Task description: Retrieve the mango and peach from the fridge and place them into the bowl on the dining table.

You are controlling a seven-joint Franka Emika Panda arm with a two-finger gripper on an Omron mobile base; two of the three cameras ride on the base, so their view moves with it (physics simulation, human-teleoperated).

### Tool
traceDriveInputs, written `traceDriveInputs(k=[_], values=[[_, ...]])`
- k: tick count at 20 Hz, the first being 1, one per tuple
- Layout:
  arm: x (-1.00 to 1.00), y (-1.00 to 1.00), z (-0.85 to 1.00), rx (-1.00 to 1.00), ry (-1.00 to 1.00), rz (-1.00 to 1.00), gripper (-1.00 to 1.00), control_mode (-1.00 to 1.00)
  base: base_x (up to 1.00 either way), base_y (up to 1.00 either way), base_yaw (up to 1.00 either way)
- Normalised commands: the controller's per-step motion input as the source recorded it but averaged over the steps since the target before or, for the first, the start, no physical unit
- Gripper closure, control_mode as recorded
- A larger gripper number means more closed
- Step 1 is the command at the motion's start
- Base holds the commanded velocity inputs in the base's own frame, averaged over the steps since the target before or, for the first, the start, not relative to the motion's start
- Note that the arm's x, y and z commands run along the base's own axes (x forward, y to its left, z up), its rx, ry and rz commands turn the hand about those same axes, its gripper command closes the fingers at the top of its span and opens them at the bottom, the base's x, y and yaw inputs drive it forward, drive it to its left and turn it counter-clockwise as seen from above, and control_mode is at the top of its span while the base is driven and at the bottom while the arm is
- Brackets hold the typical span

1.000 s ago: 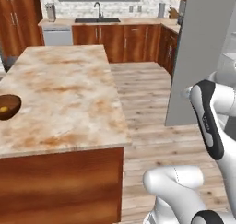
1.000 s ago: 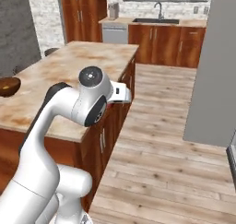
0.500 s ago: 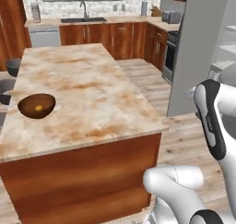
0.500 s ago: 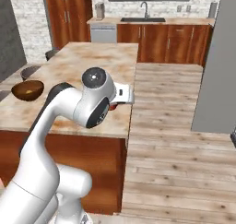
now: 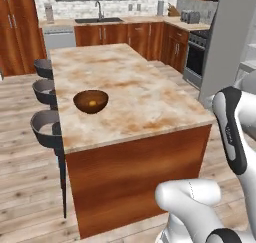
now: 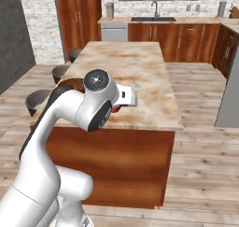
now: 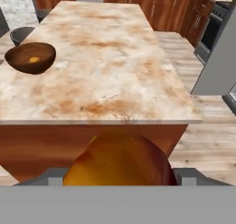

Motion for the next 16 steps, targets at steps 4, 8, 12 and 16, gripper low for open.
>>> traceDriveInputs(k=[4, 8, 12, 16], values=[[0.00, 0.00, 0.00, 0.00, 0.00, 0.00, 1.00, 1.00, 0.09, 1.00, -0.17], [0.00, 0.00, 0.00, 0.00, 0.00, 0.00, 1.00, 1.00, 0.23, 1.00, -0.27], [0.00, 0.00, 0.00, 0.00, 0.00, 0.00, 1.00, 1.00, 0.16, 1.00, -0.26], [0.00, 0.00, 0.00, 0.00, 0.00, 0.00, 1.00, 1.00, 0.09, 1.00, -0.26]])
